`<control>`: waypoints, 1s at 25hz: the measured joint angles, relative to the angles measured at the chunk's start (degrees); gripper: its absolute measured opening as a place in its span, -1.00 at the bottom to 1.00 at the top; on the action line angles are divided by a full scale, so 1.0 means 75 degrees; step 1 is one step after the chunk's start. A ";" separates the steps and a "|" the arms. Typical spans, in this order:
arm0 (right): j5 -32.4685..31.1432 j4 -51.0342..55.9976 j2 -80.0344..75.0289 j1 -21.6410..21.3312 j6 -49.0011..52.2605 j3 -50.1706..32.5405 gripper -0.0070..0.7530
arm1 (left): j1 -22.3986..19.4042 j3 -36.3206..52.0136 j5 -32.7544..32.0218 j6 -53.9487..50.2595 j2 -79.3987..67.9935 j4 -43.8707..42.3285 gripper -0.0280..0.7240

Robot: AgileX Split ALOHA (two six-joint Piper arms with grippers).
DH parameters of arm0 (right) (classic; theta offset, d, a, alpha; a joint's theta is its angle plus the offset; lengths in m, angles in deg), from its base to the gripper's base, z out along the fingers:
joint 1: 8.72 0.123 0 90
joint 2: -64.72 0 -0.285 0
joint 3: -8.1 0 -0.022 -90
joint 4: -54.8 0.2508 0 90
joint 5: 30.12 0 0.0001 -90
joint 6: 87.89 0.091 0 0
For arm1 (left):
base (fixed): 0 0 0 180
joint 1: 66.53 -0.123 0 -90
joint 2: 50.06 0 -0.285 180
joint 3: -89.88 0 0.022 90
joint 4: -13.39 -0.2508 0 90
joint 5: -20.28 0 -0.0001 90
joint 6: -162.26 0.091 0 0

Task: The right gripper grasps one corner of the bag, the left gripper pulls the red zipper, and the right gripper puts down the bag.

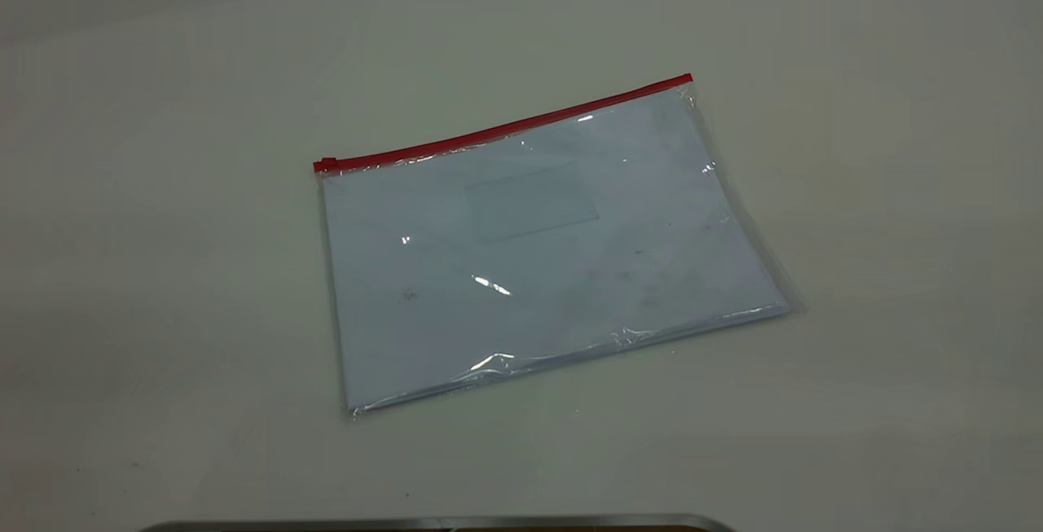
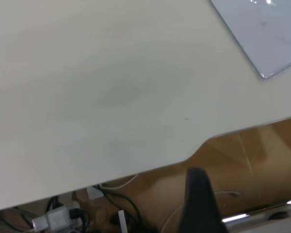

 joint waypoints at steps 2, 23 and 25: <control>0.0003 0.0000 0.0000 0.0000 0.0000 0.0000 0.53 | -0.0301 0.0000 0.0008 0.0008 0.0162 0.0000 0.63; 0.0003 0.0000 0.0000 0.0000 0.0007 0.0000 0.53 | -0.1555 0.0000 -0.0035 -0.0140 0.1676 0.0000 0.63; 0.0003 0.0000 0.0000 0.0000 0.0007 0.0000 0.53 | -0.1555 0.0000 -0.0035 -0.0140 0.1676 0.0000 0.63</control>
